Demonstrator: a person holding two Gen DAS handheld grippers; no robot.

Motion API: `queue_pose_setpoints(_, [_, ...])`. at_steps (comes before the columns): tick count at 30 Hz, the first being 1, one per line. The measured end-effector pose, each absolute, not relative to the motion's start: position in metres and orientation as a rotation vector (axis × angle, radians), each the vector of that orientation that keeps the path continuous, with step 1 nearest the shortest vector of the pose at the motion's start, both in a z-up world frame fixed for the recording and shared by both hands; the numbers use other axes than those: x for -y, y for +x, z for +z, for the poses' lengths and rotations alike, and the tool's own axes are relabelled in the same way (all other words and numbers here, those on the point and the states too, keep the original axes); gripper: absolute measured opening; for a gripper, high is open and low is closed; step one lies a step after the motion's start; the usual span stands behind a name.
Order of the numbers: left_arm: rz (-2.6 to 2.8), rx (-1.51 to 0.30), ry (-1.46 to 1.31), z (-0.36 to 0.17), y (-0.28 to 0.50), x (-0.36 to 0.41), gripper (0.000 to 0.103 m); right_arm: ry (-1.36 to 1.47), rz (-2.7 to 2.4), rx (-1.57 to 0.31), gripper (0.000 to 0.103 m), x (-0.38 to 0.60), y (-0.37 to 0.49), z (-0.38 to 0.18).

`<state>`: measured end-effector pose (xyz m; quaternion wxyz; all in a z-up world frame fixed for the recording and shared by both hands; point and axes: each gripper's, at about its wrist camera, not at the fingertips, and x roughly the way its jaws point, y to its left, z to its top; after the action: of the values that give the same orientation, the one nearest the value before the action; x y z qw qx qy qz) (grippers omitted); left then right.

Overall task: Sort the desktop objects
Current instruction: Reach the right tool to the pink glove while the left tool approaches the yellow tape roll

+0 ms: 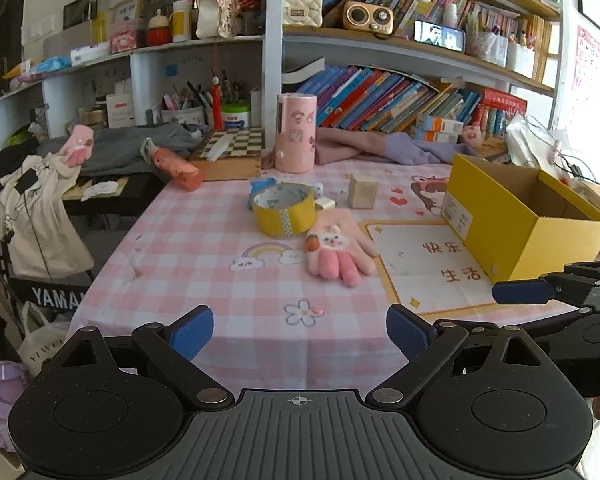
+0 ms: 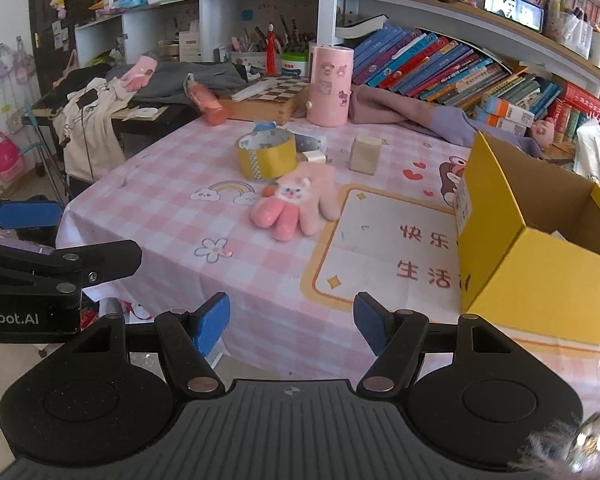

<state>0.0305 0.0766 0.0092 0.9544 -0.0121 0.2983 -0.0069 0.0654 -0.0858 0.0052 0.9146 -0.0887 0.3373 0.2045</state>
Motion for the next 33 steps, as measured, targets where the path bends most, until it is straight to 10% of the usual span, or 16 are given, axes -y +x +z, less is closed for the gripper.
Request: queue_pose_setpoints(33, [0.019, -0.717, -0.093, -0.007, 0.166, -0.072, 0.095, -0.133, 0.434, -0.79, 0.065, 0.099, 0.214, -0.008])
